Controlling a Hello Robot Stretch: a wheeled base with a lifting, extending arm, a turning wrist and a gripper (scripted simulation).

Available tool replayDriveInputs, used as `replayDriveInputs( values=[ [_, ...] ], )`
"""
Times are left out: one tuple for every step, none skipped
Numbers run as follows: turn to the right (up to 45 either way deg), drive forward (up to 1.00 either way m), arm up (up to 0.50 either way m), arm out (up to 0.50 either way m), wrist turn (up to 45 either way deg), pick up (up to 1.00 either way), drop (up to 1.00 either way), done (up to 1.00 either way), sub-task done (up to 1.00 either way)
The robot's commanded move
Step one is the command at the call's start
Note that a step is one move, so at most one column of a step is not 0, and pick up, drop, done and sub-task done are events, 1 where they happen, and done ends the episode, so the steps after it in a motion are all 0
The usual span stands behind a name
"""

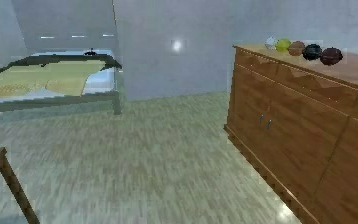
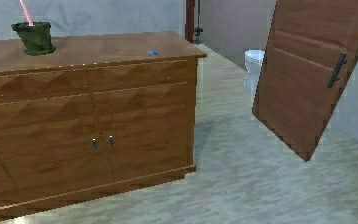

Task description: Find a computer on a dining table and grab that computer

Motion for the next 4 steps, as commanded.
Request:
replayDriveInputs(
  values=[
    [0.0,0.05,0.00,0.00,0.0,0.00,0.00,0.00,0.00],
    [-18.0,0.00,0.00,0.00,0.0,0.00,0.00,0.00,0.00],
    [0.0,0.75,0.00,0.00,0.0,0.00,0.00,0.00,0.00],
    [-45.0,0.00,0.00,0.00,0.0,0.00,0.00,0.00,0.00]
  ],
)
